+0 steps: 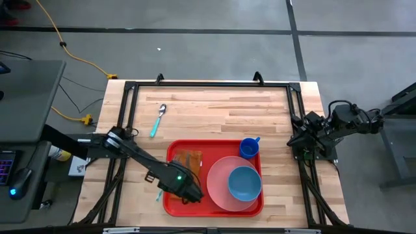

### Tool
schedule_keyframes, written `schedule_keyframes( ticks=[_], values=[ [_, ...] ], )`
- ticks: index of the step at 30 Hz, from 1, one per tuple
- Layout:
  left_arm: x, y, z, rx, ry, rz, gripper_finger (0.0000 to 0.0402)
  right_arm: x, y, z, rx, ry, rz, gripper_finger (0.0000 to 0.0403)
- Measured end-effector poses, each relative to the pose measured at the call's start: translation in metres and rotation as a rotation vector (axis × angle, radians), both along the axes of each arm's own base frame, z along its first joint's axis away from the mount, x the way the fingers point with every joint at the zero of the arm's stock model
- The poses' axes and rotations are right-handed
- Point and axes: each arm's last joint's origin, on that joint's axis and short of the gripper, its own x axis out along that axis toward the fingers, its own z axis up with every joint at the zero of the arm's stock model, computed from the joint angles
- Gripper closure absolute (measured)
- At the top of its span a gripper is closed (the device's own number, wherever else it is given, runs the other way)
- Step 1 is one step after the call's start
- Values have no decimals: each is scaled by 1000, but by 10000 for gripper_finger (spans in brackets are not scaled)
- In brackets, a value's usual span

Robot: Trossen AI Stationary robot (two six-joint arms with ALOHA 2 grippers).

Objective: Set up tray
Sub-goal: Put the blue patterned fork on the left side of the black bread knife

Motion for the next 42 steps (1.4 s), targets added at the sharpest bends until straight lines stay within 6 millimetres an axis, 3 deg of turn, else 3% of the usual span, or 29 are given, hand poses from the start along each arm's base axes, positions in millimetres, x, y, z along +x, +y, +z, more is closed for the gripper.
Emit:
schedule_keyframes(
  ticks=[12,20,32,42],
  values=[
    [34,27,-44,68,63,89,378,0,0,0,3,1,0,403],
    [55,35,-69,49,9,118,378,0,0,0,18,8,-1,403],
    [55,35,-71,37,29,126,378,0,0,0,19,8,14,403],
    [60,47,-76,52,5,150,378,0,0,0,17,6,18,403]
  ],
)
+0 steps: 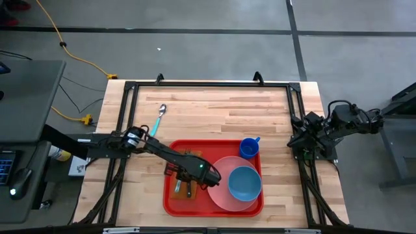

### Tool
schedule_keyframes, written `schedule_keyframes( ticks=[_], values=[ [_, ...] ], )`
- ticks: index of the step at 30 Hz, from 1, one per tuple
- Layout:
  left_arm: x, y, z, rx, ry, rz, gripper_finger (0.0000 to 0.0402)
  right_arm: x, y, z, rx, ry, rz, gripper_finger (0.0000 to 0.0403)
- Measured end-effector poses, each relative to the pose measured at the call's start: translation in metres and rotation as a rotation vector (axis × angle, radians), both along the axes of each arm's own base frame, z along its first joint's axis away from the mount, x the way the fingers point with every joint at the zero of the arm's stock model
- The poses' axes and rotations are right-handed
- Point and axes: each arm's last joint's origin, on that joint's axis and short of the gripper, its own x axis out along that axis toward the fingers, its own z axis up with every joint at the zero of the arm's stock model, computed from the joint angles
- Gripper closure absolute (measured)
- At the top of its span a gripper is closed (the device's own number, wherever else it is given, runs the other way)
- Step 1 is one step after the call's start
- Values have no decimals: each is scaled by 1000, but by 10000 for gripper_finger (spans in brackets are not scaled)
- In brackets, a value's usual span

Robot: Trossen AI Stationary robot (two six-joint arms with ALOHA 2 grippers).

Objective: Set up tray
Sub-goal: Put the blue patterned fork on the left side of the black bread knife

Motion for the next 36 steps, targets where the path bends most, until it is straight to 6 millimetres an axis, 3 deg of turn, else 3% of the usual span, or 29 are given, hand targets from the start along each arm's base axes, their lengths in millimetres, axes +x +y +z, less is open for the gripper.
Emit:
schedule_keyframes(
  ticks=[9,31,36],
  values=[
    [1,6,-14,2,-20,13,378,0,0,0,1,1,0,403],
    [15,12,-8,57,-150,7,379,0,0,0,-4,-2,-12,403],
    [15,12,-8,62,-160,6,343,0,0,0,-6,-3,-12,403]
  ],
)
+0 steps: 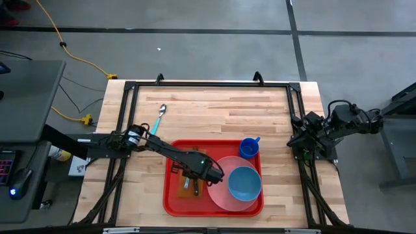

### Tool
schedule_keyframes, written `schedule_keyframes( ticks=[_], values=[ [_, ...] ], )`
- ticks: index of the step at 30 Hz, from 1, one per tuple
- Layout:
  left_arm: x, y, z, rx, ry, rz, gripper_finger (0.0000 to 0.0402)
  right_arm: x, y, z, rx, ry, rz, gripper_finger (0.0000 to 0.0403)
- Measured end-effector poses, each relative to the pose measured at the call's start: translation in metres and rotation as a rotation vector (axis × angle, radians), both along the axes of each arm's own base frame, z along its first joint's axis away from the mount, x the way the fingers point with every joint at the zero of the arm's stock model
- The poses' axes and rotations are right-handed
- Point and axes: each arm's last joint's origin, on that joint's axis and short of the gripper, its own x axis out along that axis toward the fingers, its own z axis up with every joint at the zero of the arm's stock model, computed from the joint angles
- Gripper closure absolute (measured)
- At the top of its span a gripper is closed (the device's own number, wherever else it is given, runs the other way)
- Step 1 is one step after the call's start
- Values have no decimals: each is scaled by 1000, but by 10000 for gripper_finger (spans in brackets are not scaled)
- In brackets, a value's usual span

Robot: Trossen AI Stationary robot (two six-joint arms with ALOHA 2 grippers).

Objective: Set up tray
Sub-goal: Put the blue patterned fork on the left side of the black bread knife, then put the blue spoon on the left side of the blue patterned fork

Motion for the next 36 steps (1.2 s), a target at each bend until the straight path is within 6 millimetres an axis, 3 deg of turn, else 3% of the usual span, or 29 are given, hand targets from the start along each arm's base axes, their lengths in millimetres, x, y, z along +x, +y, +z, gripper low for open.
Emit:
schedule_keyframes(
  ticks=[7,14,25,30,36],
  values=[
    [1,-2,0,-14,-13,-2,256,0,0,0,0,0,0,403],
    [2,-3,6,-45,6,2,220,0,0,0,-10,-5,1,403],
    [-4,3,53,89,112,-29,219,0,0,0,-17,-8,1,403],
    [-7,9,75,220,3,-45,218,0,0,0,-17,-7,1,403],
    [-26,23,113,394,-144,-72,218,0,0,0,-9,-5,1,403]
  ],
)
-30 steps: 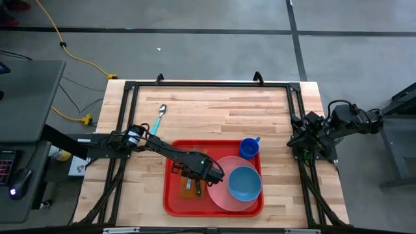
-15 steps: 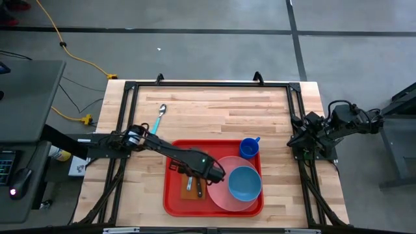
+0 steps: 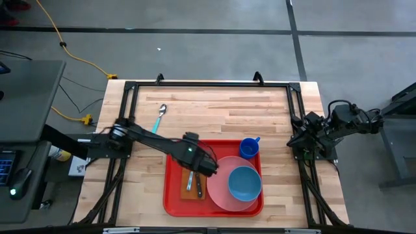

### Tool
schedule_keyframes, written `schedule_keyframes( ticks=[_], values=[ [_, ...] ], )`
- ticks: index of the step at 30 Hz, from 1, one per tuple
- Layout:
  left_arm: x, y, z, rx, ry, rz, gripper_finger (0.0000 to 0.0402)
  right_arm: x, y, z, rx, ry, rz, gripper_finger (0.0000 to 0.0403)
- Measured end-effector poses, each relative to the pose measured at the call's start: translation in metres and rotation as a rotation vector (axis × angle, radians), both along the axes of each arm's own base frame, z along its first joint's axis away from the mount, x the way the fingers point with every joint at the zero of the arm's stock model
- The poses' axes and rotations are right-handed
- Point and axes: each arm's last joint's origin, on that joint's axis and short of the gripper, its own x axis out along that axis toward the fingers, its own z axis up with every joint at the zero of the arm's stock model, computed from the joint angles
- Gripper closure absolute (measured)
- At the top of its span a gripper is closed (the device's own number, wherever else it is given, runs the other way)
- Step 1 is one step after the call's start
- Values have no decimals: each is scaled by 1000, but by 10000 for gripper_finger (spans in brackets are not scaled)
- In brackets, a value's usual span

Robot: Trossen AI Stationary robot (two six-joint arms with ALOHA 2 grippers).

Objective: Set up tray
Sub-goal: Put the blue spoon on the left side of the blue patterned fork

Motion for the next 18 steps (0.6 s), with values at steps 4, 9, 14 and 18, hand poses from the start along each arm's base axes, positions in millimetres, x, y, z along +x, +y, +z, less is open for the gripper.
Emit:
schedule_keyframes(
  ticks=[4,9,14,18],
  values=[
    [-24,19,16,92,-25,-16,218,0,0,0,2,-3,0,403],
    [-58,55,18,94,62,-15,218,0,0,0,16,4,-14,403],
    [-87,96,10,30,209,-51,218,1,-2,0,36,13,-68,403],
    [-104,133,2,-37,333,-108,218,1,-3,0,66,24,-131,403]
  ],
)
